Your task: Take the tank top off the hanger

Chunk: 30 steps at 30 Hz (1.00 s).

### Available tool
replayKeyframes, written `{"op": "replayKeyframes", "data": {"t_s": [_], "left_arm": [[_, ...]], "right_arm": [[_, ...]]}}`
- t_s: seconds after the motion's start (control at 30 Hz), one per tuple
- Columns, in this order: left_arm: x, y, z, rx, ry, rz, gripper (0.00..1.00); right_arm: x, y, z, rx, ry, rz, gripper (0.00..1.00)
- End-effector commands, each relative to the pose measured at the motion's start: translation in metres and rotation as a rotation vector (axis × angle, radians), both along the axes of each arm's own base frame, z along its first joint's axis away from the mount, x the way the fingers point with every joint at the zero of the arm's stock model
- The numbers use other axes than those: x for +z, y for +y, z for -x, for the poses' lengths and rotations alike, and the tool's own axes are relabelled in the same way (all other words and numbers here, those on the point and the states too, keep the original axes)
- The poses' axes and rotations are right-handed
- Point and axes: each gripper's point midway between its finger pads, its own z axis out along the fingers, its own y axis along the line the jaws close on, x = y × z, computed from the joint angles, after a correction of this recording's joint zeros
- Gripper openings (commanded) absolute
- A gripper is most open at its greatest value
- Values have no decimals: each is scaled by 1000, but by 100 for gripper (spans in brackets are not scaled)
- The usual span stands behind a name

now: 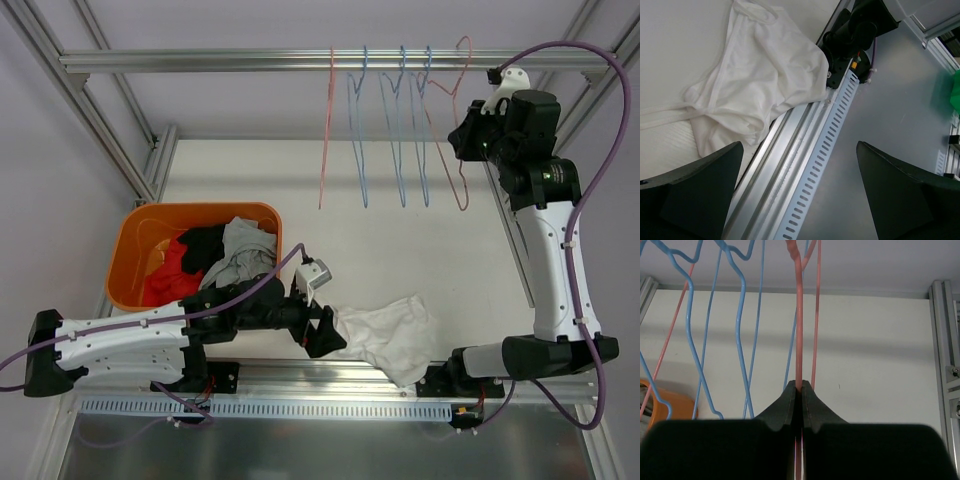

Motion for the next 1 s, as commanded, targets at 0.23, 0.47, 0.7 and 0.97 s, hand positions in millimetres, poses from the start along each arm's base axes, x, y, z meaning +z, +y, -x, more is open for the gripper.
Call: {"op": "replayKeyframes", "data": {"t_s": [0.23, 0.47, 0.7, 0.97], "left_arm": [[-7, -11, -1, 11, -20, -32, 99], [-7, -34, -7, 21, -57, -70, 99], [-50, -71, -17, 21, -53, -219, 99], [-97, -120, -19, -6, -66, -351, 99]], "right_arm": [[-7, 3, -4, -26, -26, -29, 0], [2, -8, 20, -47, -58, -21, 85], [6, -54, 113, -196, -95, 40, 100], [-3, -46, 239, -69, -225, 4, 99]]}}
